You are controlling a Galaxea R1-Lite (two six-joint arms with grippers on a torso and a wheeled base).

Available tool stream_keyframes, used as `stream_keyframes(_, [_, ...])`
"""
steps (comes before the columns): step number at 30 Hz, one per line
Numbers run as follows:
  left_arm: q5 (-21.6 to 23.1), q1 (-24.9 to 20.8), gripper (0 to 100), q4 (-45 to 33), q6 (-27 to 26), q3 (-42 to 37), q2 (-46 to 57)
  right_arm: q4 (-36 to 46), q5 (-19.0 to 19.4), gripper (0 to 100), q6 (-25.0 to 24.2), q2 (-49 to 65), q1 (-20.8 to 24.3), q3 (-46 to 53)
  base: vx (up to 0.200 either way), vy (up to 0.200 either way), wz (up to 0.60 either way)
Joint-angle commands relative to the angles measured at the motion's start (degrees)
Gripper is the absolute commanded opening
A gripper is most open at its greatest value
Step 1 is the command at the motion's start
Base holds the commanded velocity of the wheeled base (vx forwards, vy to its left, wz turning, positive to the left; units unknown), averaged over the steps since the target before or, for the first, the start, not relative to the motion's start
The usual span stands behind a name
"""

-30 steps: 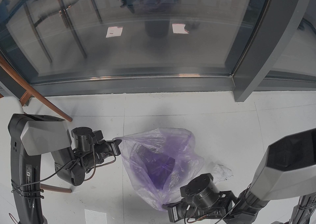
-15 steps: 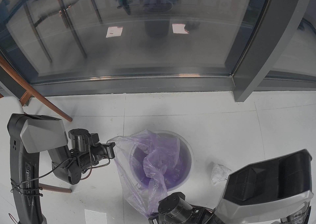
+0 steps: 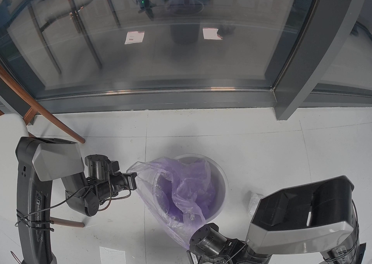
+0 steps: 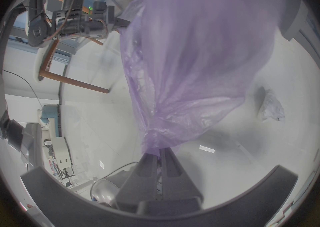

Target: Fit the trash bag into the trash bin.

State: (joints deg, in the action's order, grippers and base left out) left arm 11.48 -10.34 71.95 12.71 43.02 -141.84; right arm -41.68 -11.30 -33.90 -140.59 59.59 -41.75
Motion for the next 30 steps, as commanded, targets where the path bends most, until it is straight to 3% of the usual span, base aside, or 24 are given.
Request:
stream_keyframes(1, [0.6,-0.6,0,-1.2,-0.3,4.4,-1.2,2.0,-2.3,0,0.0,0.8,-1.3,-0.1,0.000,0.000,0.00])
stream_keyframes(12, [0.7,-1.4,0,-3.4,1.2,10.1,-2.1,2.0,-3.1,0,-1.1,1.9,-3.7,1.7,0.000,0.000,0.00])
stream_keyframes(13, [0.7,-2.0,0,-3.3,2.5,10.2,-2.1,1.5,-3.0,100,-2.0,2.1,-3.7,2.0,0.000,0.000,0.00])
stream_keyframes(15, [0.6,-2.2,0,-3.2,4.0,10.2,-2.1,1.2,-2.1,100,-3.8,3.3,-3.1,2.4,0.000,0.000,0.00])
stream_keyframes(19, [0.6,-2.4,0,-1.6,4.2,10.2,-2.1,-5.1,3.5,100,-10.5,12.6,1.3,8.9,0.000,0.000,0.00])
stream_keyframes(25, [0.4,-3.4,0,-0.4,4.2,9.9,-2.1,-13.2,8.6,100,-10.6,24.6,5.3,20.9,0.000,0.000,0.00])
stream_keyframes(30, [0.2,-4.0,0,-0.3,4.2,10.8,-2.5,-18.0,8.0,100,-11.0,25.2,4.5,25.4,0.000,0.000,0.00])
